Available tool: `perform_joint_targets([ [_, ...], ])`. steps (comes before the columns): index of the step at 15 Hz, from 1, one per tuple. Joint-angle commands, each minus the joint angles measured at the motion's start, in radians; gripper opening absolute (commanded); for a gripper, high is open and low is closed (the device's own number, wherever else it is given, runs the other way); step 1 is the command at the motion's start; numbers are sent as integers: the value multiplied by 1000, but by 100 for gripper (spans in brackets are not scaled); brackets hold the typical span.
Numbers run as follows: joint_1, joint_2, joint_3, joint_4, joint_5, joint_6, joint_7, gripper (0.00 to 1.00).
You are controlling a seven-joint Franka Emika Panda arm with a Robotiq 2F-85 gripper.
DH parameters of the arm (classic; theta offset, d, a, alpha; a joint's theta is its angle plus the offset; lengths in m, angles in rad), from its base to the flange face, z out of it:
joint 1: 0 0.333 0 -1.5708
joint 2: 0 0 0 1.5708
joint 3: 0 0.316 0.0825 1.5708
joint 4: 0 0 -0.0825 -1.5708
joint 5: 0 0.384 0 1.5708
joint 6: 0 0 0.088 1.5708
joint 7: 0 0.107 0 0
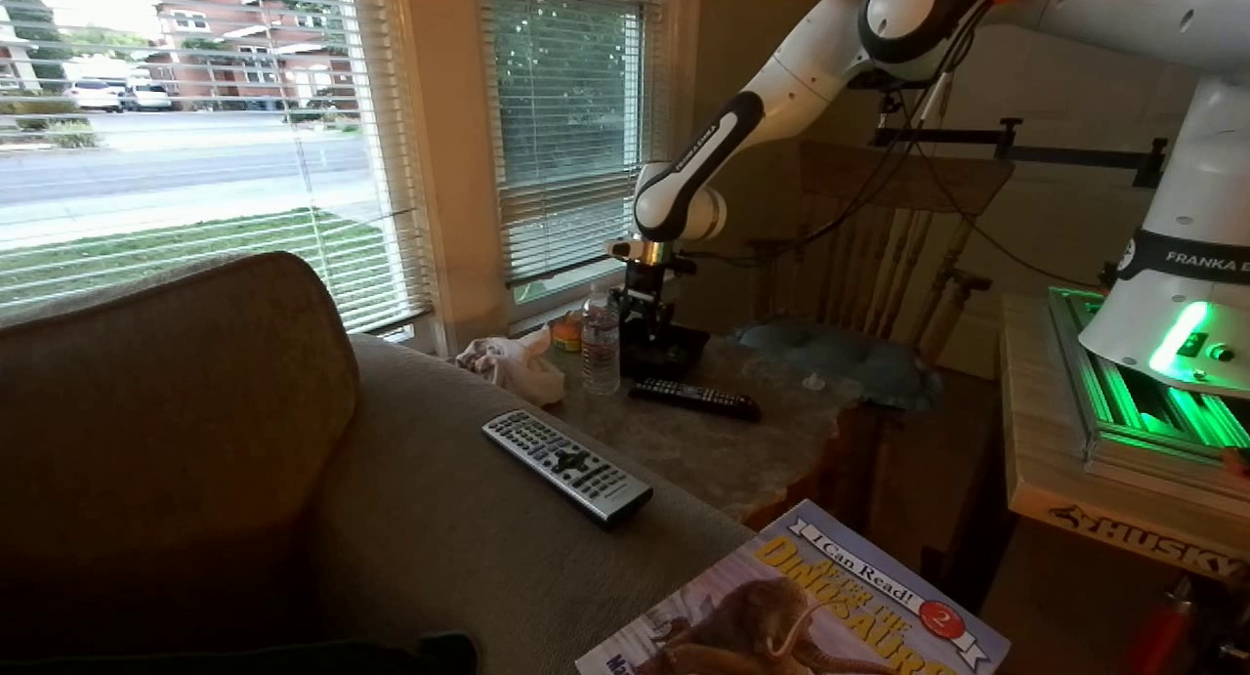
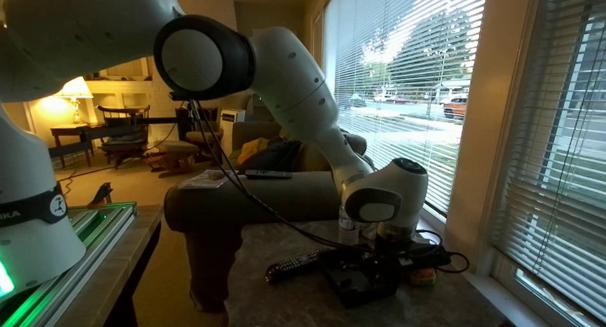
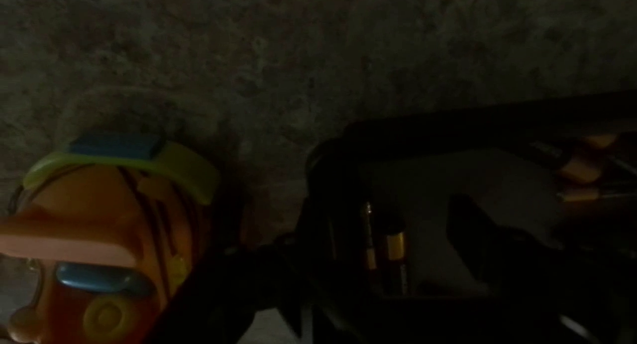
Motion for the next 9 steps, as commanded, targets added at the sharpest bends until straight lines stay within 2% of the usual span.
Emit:
perform_joint_targets([
  [1, -6, 33, 14, 53, -22, -16, 15, 36],
  [6, -13, 35, 28, 55, -8, -16, 31, 2],
  [7, -13, 34, 28, 51, -8, -20, 32, 0],
  [8, -18, 33, 34, 51, -5, -29, 27, 5],
  [9, -20, 32, 34, 48, -4, -30, 30, 5],
])
